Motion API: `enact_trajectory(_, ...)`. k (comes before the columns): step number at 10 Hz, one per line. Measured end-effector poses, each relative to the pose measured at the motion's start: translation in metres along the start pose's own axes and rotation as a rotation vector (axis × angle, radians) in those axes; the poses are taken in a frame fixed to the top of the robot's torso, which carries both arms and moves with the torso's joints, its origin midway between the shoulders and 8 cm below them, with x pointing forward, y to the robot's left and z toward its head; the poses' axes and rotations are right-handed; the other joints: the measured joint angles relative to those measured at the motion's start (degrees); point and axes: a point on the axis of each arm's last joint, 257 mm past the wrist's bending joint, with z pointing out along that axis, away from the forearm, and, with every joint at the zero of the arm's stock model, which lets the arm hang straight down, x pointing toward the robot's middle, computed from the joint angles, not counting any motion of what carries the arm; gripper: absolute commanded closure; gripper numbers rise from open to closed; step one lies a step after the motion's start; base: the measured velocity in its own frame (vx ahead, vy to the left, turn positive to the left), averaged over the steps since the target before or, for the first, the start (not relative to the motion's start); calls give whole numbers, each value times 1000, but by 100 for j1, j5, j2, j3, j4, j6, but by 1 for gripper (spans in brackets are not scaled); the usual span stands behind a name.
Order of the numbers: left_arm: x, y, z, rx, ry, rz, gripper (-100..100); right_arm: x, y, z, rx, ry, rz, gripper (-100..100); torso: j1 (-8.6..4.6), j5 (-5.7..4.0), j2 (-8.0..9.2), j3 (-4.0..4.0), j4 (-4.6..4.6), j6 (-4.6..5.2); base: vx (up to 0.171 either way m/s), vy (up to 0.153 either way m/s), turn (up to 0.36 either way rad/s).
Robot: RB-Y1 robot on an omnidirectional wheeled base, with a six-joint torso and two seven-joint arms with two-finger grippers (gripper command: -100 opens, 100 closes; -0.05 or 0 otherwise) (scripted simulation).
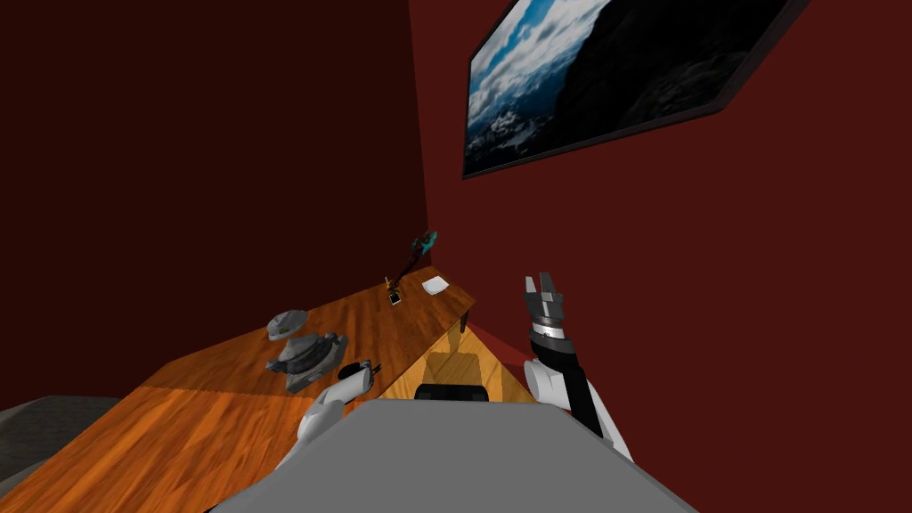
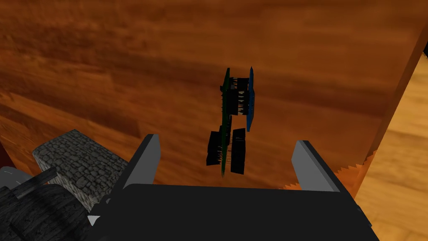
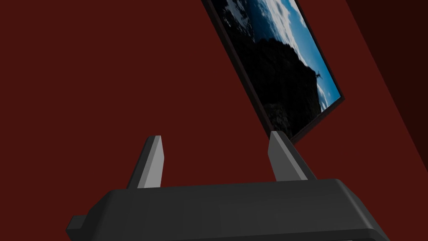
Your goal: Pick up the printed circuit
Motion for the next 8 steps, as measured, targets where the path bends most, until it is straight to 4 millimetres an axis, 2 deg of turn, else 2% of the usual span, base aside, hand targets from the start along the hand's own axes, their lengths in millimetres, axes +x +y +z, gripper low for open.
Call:
enact_trajectory(6,4,33,7,-4,8,17,-100,0,0,0,0,0,0,0,18,4,-18,-10,-4,-1,55,37,28)
enact_trajectory(7,4,33,7,-1,9,17,100,0,0,0,0,0,0,0,10,3,-9,-6,-2,0,0,0,0)
enact_trajectory(8,4,33,7,-1,9,17,100,0,0,0,0,0,0,0,4,1,-2,-1,0,0,0,0,0)
